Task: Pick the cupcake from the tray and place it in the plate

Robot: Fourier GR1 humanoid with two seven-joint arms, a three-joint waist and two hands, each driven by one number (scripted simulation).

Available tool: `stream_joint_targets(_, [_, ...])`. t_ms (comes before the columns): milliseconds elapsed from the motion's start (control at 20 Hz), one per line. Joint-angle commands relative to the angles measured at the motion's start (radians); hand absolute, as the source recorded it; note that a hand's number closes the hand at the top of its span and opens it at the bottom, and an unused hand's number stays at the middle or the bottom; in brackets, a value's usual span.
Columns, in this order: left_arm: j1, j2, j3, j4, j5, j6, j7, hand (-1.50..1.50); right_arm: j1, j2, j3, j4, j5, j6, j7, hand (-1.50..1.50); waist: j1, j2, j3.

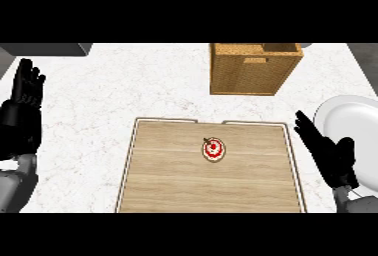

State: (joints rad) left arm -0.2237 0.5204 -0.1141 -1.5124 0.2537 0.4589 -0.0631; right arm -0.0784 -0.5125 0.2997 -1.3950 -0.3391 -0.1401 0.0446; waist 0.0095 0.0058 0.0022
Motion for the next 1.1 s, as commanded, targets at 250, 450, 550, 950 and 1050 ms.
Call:
stream_joint_targets(250, [0.035,-0.039,-0.097,0.118,0.041,-0.140,0.133,0.00,-0.215,0.132,-0.040,-0.214,0.057,-0.165,-0.011,1.50,-0.025,-0.005,-0.004])
stream_joint_targets(450, [0.091,-0.056,-0.095,0.112,0.074,-0.150,0.139,0.00,-0.106,0.106,-0.098,-0.180,0.280,-0.475,-0.074,-1.50,-0.069,-0.018,-0.003])
stream_joint_targets(550, [0.072,-0.072,-0.119,0.097,0.063,-0.162,0.146,0.00,0.000,0.204,-0.018,-0.229,0.323,-0.526,-0.183,-1.50,-0.043,-0.011,-0.001])
stream_joint_targets(950, [0.046,-0.076,-0.092,0.112,0.057,-0.217,0.181,0.00,0.099,0.053,0.212,-0.398,0.671,-0.477,0.131,-1.50,-0.016,-0.009,-0.004])
stream_joint_targets(1050, [0.040,-0.078,-0.065,0.191,0.062,-0.261,0.121,0.00,0.105,0.107,0.294,-0.432,0.782,-0.490,0.255,-1.50,-0.017,-0.008,-0.005])
